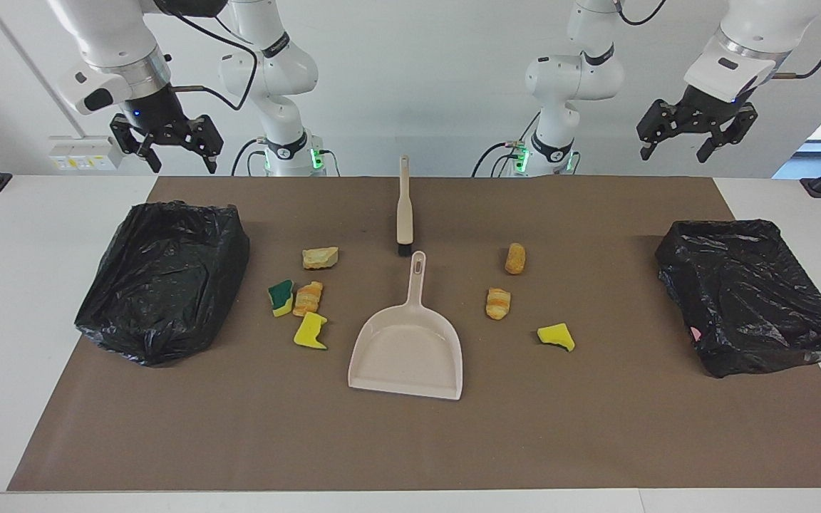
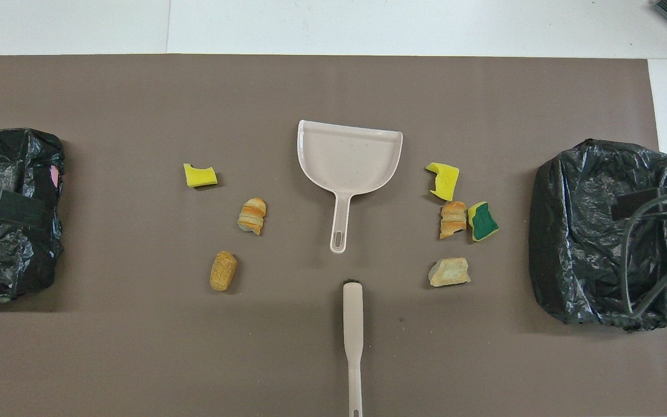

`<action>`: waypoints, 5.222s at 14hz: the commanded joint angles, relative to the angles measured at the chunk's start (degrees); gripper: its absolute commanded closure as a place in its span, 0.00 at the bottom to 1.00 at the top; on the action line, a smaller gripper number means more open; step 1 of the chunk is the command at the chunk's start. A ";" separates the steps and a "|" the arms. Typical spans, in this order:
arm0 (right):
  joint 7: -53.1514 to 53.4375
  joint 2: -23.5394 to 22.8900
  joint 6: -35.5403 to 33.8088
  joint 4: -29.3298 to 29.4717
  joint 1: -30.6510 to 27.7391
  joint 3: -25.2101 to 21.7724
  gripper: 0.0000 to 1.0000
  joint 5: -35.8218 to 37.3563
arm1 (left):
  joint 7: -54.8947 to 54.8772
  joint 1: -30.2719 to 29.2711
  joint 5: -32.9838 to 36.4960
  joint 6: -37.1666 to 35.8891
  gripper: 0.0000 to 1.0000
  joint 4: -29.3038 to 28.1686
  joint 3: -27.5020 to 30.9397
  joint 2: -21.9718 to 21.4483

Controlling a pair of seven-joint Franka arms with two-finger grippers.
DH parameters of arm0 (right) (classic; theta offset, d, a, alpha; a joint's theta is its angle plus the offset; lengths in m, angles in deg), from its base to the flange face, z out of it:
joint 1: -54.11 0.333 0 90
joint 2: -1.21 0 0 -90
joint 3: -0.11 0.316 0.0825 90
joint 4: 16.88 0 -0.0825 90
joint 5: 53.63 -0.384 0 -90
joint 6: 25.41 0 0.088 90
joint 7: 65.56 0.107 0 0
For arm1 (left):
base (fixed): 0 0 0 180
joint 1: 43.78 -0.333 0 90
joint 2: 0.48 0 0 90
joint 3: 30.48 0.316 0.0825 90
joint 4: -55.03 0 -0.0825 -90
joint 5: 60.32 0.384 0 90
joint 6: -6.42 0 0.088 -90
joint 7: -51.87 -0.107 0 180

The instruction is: Sweep and dump trash in bin

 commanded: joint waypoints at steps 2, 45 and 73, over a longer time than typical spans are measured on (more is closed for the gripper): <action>6.45 -3.56 5.03 0.66 4.73 0.31 0.00 -1.16 | 0.14 0.77 -0.39 1.37 0.00 -3.86 -0.71 -3.06; 24.26 -35.65 21.03 8.31 23.12 4.79 1.00 -13.99 | 38.20 3.93 -18.67 55.51 0.02 -50.80 -48.79 -2.37; -60.59 -22.90 11.80 -0.82 13.17 4.00 1.00 9.74 | 39.34 3.23 -18.67 48.84 1.00 -47.90 -49.41 1.86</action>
